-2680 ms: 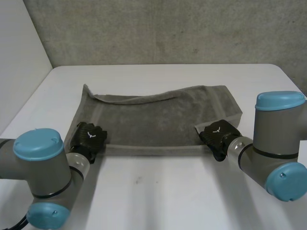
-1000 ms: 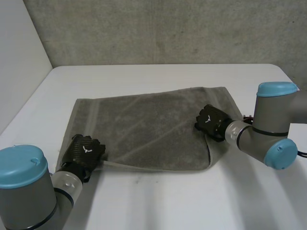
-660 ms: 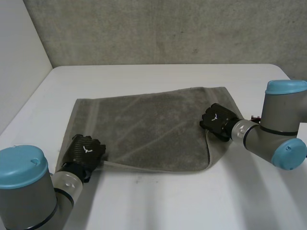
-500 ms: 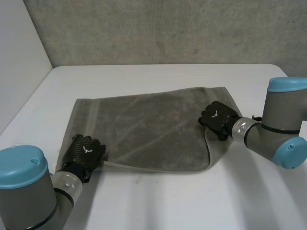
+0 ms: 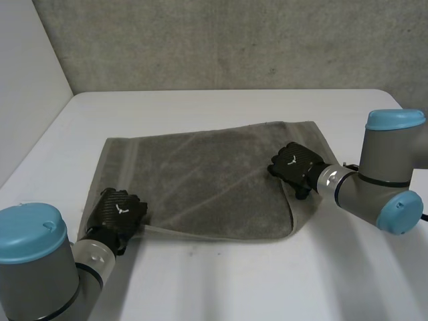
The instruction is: Fold the towel.
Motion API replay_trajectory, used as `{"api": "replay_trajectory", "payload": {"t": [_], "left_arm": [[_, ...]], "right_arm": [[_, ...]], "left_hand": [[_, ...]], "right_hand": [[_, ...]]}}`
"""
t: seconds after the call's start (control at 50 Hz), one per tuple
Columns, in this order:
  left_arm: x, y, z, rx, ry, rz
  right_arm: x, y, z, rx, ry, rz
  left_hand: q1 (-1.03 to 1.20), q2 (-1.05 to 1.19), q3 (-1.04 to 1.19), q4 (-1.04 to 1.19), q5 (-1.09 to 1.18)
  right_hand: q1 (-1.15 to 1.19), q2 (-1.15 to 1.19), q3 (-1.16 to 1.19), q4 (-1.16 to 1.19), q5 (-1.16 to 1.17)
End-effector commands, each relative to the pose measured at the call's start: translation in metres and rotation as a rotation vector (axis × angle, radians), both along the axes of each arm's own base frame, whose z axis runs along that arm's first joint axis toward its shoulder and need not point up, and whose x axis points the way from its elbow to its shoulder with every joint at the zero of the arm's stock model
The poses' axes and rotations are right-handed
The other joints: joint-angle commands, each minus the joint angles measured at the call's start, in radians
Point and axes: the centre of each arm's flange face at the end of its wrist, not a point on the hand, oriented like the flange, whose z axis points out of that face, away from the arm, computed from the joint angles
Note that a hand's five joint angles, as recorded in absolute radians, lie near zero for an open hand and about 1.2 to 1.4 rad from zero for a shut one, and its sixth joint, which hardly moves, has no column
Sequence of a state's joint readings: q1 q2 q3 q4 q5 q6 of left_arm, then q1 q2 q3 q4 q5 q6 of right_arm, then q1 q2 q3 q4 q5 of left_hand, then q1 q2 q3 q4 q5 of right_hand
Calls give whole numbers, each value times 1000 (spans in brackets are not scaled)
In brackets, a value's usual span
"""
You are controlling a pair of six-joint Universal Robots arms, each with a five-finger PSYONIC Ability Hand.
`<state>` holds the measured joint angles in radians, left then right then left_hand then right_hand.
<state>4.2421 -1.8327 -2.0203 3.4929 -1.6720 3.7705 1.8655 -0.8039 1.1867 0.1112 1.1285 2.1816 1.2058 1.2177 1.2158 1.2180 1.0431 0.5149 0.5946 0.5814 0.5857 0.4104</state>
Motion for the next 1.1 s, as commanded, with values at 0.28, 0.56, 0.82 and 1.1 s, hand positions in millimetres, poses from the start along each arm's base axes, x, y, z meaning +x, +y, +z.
{"api": "replay_trajectory", "payload": {"t": [0.28, 0.56, 0.82, 1.1], "left_arm": [[0, -1, 0, -1, 1, 2], [1, -3, 0, -2, 1, 9], [3, -2, 4, -11, 2, 19], [2, -3, 1, -2, 3, 14]], "right_arm": [[0, -4, -12, -11, 38, 2], [-13, -14, 0, -16, 23, -49], [-87, 1, 50, 90, -16, -273], [-132, 57, 41, 243, 34, -357]], "left_hand": [[190, 179, 180, 178, 179], [190, 179, 180, 178, 179], [190, 179, 180, 178, 179], [-264, -275, -274, -276, -275]], "right_hand": [[312, 232, 245, 241, 242], [881, 802, 815, 811, 811], [881, 802, 815, 811, 811], [881, 802, 815, 811, 811]]}}
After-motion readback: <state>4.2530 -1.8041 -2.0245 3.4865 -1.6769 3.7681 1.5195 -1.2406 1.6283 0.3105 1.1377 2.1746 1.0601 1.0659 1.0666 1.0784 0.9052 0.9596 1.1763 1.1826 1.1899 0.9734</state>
